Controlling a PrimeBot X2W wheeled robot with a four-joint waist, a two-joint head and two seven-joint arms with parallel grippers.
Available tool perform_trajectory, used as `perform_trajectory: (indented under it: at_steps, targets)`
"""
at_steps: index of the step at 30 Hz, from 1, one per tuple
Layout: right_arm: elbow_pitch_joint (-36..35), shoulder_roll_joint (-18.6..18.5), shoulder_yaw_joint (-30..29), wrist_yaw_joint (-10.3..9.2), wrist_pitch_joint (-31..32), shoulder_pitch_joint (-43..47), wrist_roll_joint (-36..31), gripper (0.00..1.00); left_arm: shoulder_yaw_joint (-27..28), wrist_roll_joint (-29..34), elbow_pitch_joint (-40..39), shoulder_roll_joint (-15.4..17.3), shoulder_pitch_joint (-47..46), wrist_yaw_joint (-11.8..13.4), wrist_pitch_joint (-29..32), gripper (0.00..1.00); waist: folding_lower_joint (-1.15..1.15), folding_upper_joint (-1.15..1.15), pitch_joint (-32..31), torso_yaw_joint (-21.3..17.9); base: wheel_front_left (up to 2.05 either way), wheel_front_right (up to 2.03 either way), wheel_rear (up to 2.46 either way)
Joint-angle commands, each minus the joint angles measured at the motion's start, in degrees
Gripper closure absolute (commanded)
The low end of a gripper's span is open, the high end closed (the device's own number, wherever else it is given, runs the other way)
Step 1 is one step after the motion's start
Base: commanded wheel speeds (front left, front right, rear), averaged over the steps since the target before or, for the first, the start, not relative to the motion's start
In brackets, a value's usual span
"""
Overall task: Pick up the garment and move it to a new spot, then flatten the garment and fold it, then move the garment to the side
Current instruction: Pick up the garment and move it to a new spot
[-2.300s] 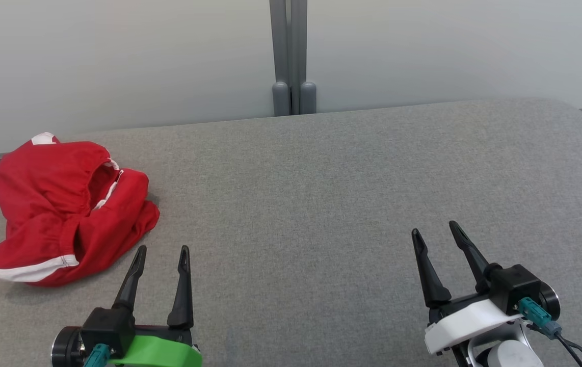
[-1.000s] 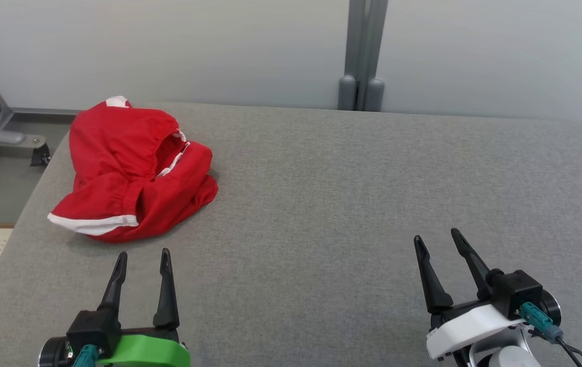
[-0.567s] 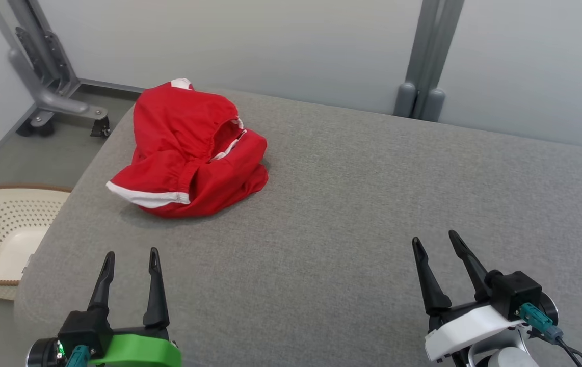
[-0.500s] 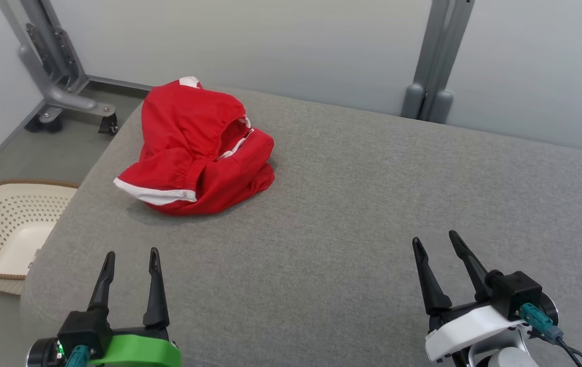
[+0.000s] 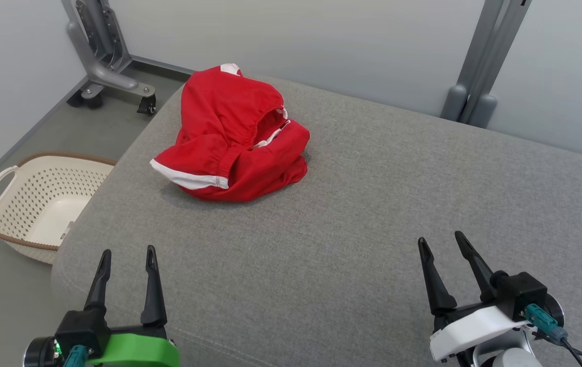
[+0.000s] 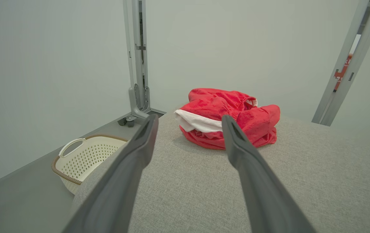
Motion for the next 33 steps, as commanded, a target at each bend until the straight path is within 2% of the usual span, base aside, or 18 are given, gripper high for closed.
perform_trajectory:
  at_steps: [1,6,10,14,18,24,29,33]
  targets:
    - [0.0,-0.2,-0.3,0.03,-0.2,0.2,-0.7,0.0,-0.1,0.6,-0.1,0.2,0.1,0.2,0.0,0.0,0.0,0.0,1.3,0.7,0.0,0.0,0.0]
    - [0.0,-0.2,-1.2,0.03,-0.2,-1.5,-2.7,0.0,0.3,1.0,-0.2,0.2,-2.7,-0.2,0.0,0.0,0.0,0.0,4.3,0.7,0.0,0.0,0.0]
    - [-0.3,-1.3,-1.8,0.02,-0.2,-2.8,-4.3,0.0,1.8,0.8,-0.2,0.3,-7.4,-2.1,0.0,0.0,0.0,0.0,8.2,0.1,0.0,0.0,0.0]
    - [-0.9,-3.6,-2.3,0.02,-0.2,-4.9,-5.4,0.0,2.6,0.3,1.2,1.6,-16.7,-4.6,0.0,0.0,0.0,0.0,13.1,-0.7,0.0,0.0,0.0]
    - [-1.5,-5.9,-2.5,0.02,-0.2,-7.2,-6.0,0.0,1.3,-0.3,7.0,4.1,-28.1,-6.0,0.3,0.0,0.0,0.0,17.5,-2.0,0.0,0.0,0.0]
    - [-2.9,-8.8,-3.0,0.02,-0.2,-10.2,-6.8,0.0,-4.7,-4.3,18.5,8.1,-45.8,-6.7,8.5,0.0,0.0,0.0,22.9,-4.4,0.0,0.0,0.0]
    - [-4.2,-10.9,-3.6,0.02,-0.2,-12.1,-7.3,0.0,-11.3,-13.2,28.0,10.6,-57.5,-6.8,17.6,0.0,0.0,0.0,26.7,-6.3,0.0,0.0,0.0]
    - [-5.3,-12.1,-3.7,0.02,-0.2,-13.3,-7.4,0.0,-13.8,-19.2,34.9,12.1,-64.4,-6.8,22.5,0.0,0.0,0.0,29.5,-8.0,0.0,0.0,0.0]
